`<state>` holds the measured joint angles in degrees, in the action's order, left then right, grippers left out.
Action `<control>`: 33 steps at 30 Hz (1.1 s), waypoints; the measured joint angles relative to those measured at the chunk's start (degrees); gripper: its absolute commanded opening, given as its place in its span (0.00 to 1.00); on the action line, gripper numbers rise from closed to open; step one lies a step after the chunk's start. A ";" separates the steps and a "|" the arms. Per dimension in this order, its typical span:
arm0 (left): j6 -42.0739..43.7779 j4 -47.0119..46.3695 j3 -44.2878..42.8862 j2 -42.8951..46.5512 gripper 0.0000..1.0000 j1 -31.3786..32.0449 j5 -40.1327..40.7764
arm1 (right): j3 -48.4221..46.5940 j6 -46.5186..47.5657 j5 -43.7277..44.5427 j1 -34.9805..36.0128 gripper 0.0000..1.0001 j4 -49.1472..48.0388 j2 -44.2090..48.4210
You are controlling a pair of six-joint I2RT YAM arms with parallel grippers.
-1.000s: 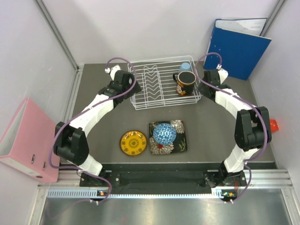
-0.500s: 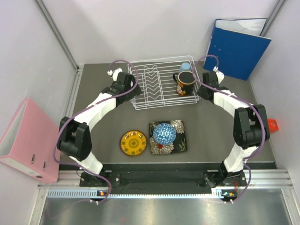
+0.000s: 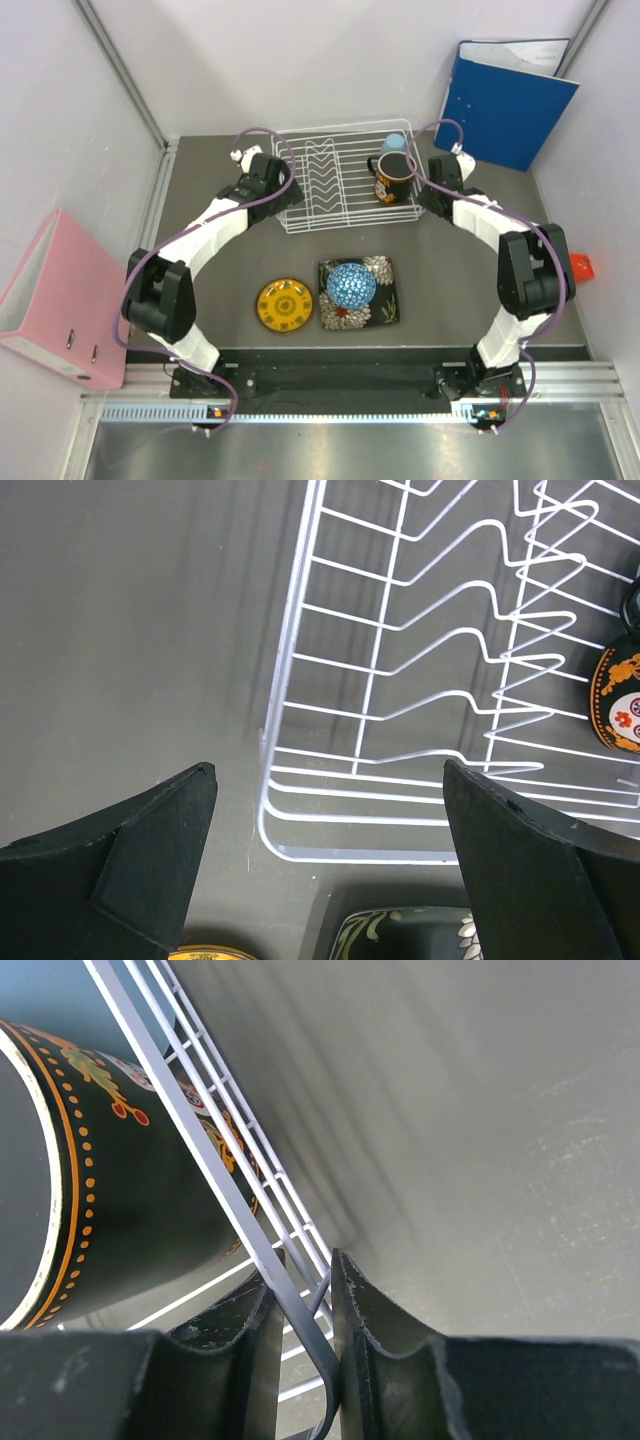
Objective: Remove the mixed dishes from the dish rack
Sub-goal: Adjust the dish rack at the center of the board.
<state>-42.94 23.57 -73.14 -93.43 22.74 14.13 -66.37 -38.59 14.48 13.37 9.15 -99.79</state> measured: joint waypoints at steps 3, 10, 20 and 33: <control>0.02 -0.02 0.00 0.00 0.99 0.00 -0.20 | 0.00 -0.68 0.94 1.18 0.00 0.07 0.00; 0.72 0.11 0.00 0.00 0.99 -0.11 -0.55 | -0.13 -1.60 1.75 2.75 0.41 0.46 0.00; 1.73 0.07 0.00 0.02 0.99 -0.24 -1.73 | -2.60 3.08 6.23 3.10 0.73 7.65 2.95; -2.56 -5.64 9.73 7.56 0.99 0.11 -4.33 | -29.03 10.73 10.32 2.73 0.98 9.86 0.31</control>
<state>-45.50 17.93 -63.42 -85.86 22.85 9.80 -95.39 -27.86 24.80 16.10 19.00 -99.48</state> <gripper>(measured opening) 0.990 0.981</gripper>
